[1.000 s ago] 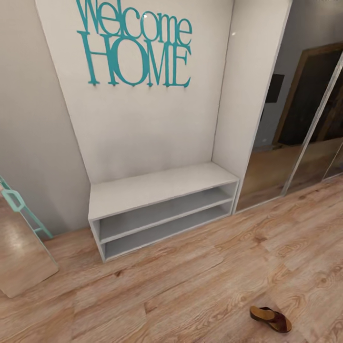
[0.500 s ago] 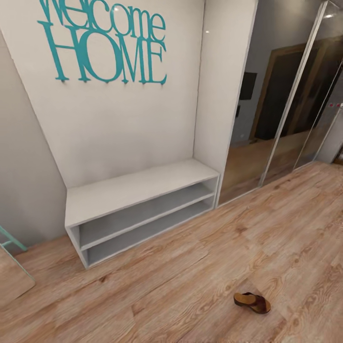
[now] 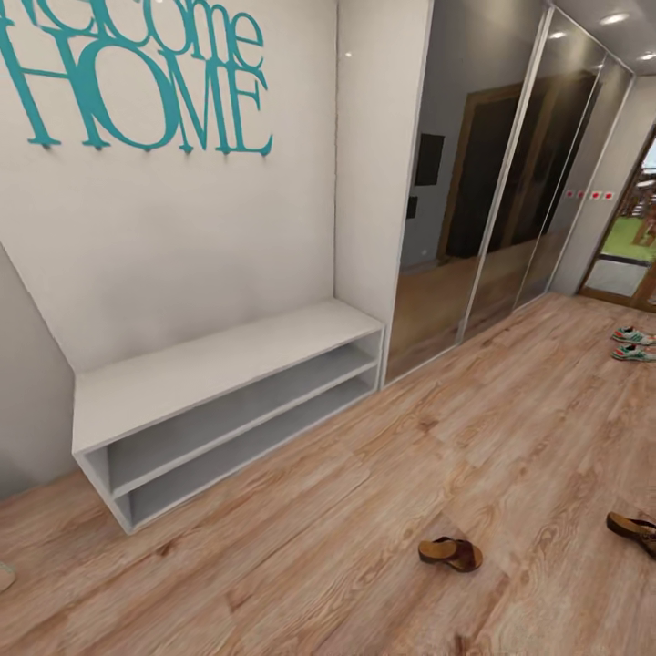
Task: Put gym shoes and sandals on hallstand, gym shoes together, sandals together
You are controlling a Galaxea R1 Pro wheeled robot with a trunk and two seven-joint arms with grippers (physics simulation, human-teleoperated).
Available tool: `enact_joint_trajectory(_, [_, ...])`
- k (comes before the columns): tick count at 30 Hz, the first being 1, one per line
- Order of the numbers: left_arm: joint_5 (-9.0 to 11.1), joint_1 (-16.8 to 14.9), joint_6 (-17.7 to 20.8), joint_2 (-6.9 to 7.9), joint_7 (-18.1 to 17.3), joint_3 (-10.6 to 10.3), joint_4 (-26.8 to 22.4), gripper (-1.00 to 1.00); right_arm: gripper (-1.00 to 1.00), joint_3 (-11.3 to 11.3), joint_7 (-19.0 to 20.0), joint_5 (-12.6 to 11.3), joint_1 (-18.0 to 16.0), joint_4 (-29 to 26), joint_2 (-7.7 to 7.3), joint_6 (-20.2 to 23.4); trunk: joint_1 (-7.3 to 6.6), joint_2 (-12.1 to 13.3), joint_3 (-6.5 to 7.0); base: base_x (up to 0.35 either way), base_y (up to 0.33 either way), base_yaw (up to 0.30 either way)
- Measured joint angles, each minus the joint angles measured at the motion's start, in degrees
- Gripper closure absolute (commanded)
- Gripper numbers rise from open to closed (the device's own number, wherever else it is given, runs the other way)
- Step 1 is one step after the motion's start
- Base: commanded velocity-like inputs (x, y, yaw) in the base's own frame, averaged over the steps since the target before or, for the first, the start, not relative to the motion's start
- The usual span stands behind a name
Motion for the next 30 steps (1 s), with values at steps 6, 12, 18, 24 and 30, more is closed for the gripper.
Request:
enact_joint_trajectory(6, [0.00,0.00,0.00,0.00,0.00,0.00,-0.01,-1.00,-1.00,0.03,0.00,0.00,0.00,0.00,0.00,0.01,-0.02,0.00,-0.32,0.125,0.192,-0.261])
enact_joint_trajectory(12, [0.00,0.00,0.00,0.00,0.00,0.00,-0.01,-1.00,-1.00,0.03,0.00,0.00,0.00,0.00,0.00,0.01,-0.02,0.00,-0.63,0.155,0.271,-0.261])
enact_joint_trajectory(18, [0.00,0.00,0.00,0.00,0.00,0.00,-0.01,-1.00,-1.00,0.03,0.00,0.00,0.00,0.00,0.00,0.01,-0.02,0.00,-0.95,0.158,0.280,-0.261])
enact_joint_trajectory(24, [0.00,0.00,0.00,0.00,0.00,0.00,-0.01,-1.00,-1.00,0.03,0.00,0.00,0.00,0.00,0.00,0.01,-0.02,0.00,-1.26,0.158,0.281,-0.261])
enact_joint_trajectory(30, [0.00,0.00,0.00,0.00,0.00,0.00,-0.01,-1.00,-1.00,0.03,0.01,0.00,0.00,0.00,0.00,0.01,-0.02,0.00,-1.58,0.159,0.281,-0.261])
